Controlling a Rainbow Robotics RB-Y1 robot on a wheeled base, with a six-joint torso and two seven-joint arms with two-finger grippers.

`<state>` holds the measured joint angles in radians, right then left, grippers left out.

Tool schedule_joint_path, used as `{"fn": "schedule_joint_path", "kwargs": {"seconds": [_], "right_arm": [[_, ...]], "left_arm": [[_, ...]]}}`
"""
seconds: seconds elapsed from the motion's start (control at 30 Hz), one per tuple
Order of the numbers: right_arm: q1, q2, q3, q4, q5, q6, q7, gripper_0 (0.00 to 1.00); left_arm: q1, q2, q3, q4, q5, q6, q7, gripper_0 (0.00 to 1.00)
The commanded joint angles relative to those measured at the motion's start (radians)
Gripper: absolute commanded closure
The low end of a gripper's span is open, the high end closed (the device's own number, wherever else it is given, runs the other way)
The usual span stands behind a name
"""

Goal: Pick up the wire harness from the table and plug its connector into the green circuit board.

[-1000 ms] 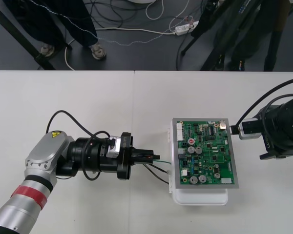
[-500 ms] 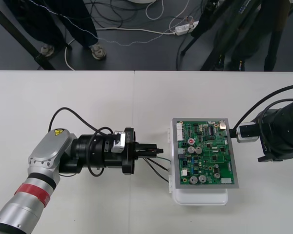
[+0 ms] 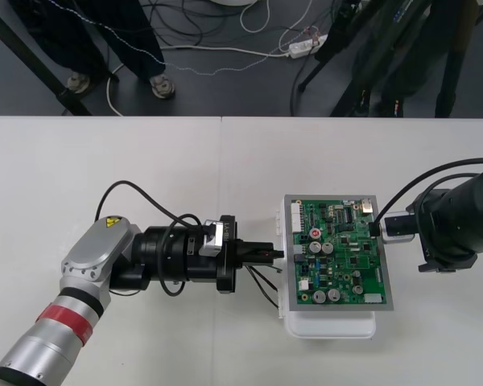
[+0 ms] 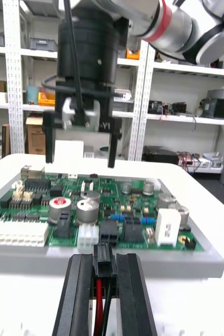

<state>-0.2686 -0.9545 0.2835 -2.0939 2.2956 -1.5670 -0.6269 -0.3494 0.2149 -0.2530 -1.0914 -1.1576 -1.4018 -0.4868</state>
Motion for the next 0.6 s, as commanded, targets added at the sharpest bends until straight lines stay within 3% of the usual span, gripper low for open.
{"fn": "schedule_joint_path", "kwargs": {"seconds": [0.03,0.6], "right_arm": [[0.009,0.01,0.049,-0.005,0.016,-0.004,0.006,0.0],[0.008,0.049,0.046,-0.028,0.03,-0.004,-0.01,0.0]], "left_arm": [[-0.039,-0.029,-0.049,-0.01,0.033,0.047,-0.05,1.0],[-0.04,-0.031,-0.066,-0.009,0.035,0.067,-0.055,1.0]]}}
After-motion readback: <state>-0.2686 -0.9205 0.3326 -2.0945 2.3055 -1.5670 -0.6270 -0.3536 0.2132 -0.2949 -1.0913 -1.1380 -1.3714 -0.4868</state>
